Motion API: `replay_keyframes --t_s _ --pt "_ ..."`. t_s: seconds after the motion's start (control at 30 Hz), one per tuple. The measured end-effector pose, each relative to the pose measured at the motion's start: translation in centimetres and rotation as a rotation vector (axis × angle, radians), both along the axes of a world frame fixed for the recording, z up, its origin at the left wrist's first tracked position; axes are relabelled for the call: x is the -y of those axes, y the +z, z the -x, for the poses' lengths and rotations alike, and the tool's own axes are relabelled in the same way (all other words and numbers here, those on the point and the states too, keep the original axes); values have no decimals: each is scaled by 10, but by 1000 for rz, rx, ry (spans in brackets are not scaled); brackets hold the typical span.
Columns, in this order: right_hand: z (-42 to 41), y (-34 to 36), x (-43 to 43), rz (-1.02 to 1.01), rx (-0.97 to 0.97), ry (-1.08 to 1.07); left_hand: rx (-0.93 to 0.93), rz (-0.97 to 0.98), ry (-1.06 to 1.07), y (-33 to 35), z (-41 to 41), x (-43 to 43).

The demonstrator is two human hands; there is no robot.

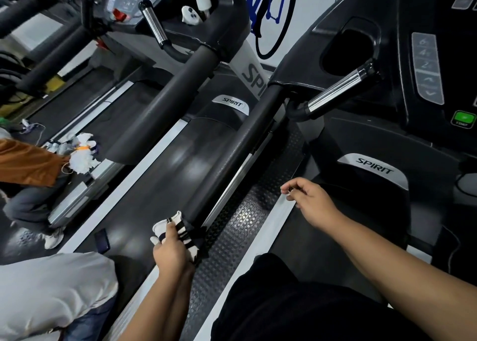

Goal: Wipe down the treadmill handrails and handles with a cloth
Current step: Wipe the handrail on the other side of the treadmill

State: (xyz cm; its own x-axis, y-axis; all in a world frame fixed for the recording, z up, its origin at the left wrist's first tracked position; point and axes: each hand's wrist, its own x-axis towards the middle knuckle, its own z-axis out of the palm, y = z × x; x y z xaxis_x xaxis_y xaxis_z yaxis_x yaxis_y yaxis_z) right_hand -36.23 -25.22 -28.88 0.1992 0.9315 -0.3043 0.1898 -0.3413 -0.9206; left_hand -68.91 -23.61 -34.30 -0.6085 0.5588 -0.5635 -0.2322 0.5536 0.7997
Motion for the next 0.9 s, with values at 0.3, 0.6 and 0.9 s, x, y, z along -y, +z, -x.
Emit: replay_keyframes --t_s 0.3,0.6,0.9 --pt "-3 -4 1 3 -4 2 394 162 -170 46 5 -21" --pt "-3 -6 2 13 -26 -8 56 242 -323 57 -3 -16" --pt "-6 -4 -1 9 -18 -21 -807 -66 -567 57 -33 21"
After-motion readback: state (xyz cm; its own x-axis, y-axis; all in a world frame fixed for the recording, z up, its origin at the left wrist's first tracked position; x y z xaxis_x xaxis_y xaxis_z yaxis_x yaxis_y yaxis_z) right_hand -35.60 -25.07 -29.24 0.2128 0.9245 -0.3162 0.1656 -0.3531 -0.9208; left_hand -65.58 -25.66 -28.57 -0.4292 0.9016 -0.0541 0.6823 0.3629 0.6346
